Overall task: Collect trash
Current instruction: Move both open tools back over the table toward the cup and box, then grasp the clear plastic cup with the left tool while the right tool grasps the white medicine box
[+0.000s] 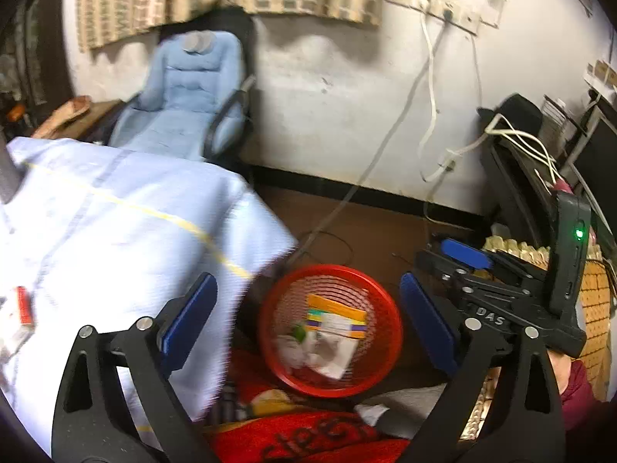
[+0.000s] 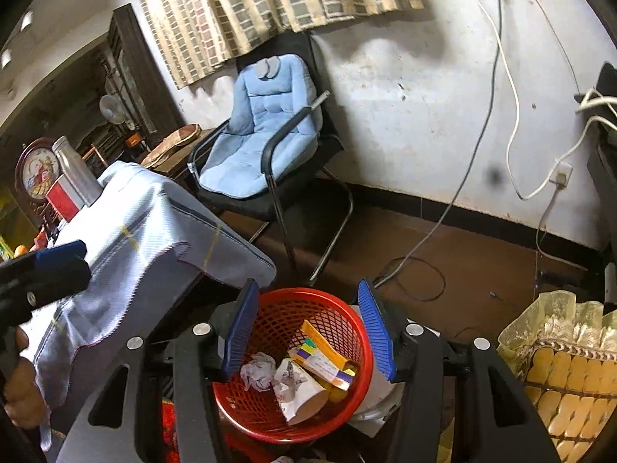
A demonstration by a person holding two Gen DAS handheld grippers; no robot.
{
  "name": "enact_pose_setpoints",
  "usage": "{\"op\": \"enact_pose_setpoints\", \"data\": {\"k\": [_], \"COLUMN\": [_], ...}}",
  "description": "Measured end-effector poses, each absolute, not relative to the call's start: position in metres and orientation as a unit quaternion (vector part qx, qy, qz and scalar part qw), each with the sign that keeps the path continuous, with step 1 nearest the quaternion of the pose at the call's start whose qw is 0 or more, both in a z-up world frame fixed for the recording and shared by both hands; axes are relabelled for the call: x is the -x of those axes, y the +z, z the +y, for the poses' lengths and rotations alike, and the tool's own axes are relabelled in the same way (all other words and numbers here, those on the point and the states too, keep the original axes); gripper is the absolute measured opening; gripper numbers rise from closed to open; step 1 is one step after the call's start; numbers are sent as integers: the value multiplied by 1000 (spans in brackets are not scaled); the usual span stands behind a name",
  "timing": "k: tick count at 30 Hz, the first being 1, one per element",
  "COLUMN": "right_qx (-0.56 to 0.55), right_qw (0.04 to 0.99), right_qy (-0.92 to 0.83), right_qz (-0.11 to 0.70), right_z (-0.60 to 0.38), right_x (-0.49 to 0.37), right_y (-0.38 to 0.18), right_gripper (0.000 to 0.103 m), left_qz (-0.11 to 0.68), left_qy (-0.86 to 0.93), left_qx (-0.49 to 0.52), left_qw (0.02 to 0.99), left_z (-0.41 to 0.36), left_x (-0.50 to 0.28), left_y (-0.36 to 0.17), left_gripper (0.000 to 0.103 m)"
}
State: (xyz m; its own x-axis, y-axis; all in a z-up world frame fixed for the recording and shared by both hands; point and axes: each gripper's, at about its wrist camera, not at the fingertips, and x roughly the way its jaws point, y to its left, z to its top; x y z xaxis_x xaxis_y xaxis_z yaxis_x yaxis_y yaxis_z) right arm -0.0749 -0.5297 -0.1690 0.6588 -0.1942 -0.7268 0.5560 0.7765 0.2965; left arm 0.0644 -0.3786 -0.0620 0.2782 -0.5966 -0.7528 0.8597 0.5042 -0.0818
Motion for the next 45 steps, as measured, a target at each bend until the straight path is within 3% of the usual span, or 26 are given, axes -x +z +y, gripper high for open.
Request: {"op": "enact_pose_setpoints", "data": {"k": [9,15,20,26,34,37,45], "right_qx": [-189,-130,-98,-100,-80,-94,-130], "right_qw": [911,932,942,946,945,924,909], "right_qy": [-162,-111,-75,-15,-8,2,9], "right_qz": [330,319,313,307,318,371,396], "right_z": [-477,-422,-376,-323,-270,-271,-278], "right_x": [40,2,-39,-118,-211,-230,-238], "right_y": [-118,-88,-75,-68,-82,-100,-111], "right_gripper": [56,64,79,81,82,86,87], "left_qz": [347,339,342,361,398,406,393], "left_qy": [-383,-306,-235,-157,-121,-130,-154], "left_qx": [-146,-109,-84,-17,37,41,-22], "left_qw": [844,883,906,919,909,904,906], "left_z": [-287,-201,-131,-49,-15,-15,-48], "left_x": [-105,-143,-179,-226,-245,-245,-236], "left_y": [-23,-7,-6,-29,-44,-47,-52], "left_gripper": [96,96,96,96,96,96,96]}}
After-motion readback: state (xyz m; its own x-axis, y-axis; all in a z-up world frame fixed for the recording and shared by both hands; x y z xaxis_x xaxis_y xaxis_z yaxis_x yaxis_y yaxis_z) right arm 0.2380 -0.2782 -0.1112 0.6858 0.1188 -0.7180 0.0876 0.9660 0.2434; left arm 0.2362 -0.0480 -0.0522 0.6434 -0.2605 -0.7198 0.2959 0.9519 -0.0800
